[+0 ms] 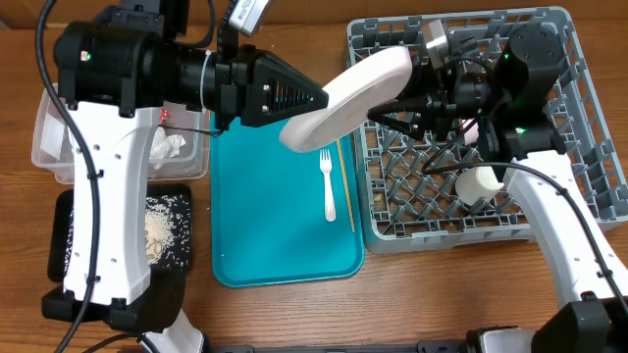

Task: Sort waste into correct bins and load items into the dishwasher
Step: 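Close the right gripper on the plate rim beside the left gripper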

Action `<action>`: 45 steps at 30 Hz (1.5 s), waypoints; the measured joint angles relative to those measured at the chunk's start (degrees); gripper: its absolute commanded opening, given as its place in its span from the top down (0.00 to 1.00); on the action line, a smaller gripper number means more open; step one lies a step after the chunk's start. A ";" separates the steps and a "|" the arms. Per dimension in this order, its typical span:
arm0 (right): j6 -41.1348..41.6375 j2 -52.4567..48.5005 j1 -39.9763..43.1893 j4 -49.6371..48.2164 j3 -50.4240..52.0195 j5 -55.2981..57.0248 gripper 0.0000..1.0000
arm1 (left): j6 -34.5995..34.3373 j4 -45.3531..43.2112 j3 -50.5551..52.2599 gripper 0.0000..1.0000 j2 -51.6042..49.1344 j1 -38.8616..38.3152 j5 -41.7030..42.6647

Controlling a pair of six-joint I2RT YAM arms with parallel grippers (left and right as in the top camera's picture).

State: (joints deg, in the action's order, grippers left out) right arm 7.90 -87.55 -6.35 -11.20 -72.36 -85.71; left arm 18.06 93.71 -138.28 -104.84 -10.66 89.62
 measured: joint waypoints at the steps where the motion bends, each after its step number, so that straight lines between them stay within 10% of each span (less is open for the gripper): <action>1: -0.28 -0.11 0.02 -0.15 0.15 -1.18 0.69 | 0.07 -0.20 -0.20 0.96 0.22 0.24 -0.02; 13: -2.03 -0.15 -0.02 -0.66 0.48 -2.03 0.84 | 0.07 -1.49 -0.52 0.94 0.50 1.31 -0.39; 38: 1.77 -0.15 -0.85 -0.68 0.48 -1.97 0.96 | 1.42 -5.86 -0.46 0.40 0.46 0.50 -33.16; 45: 1.95 -0.15 -0.87 1.46 0.48 -0.31 0.96 | 1.38 -7.98 -0.46 0.38 0.46 0.50 -35.41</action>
State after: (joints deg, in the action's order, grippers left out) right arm 9.85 -87.70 -7.22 -9.74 -71.88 -86.02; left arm 19.44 85.73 -138.74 -104.38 -10.15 54.22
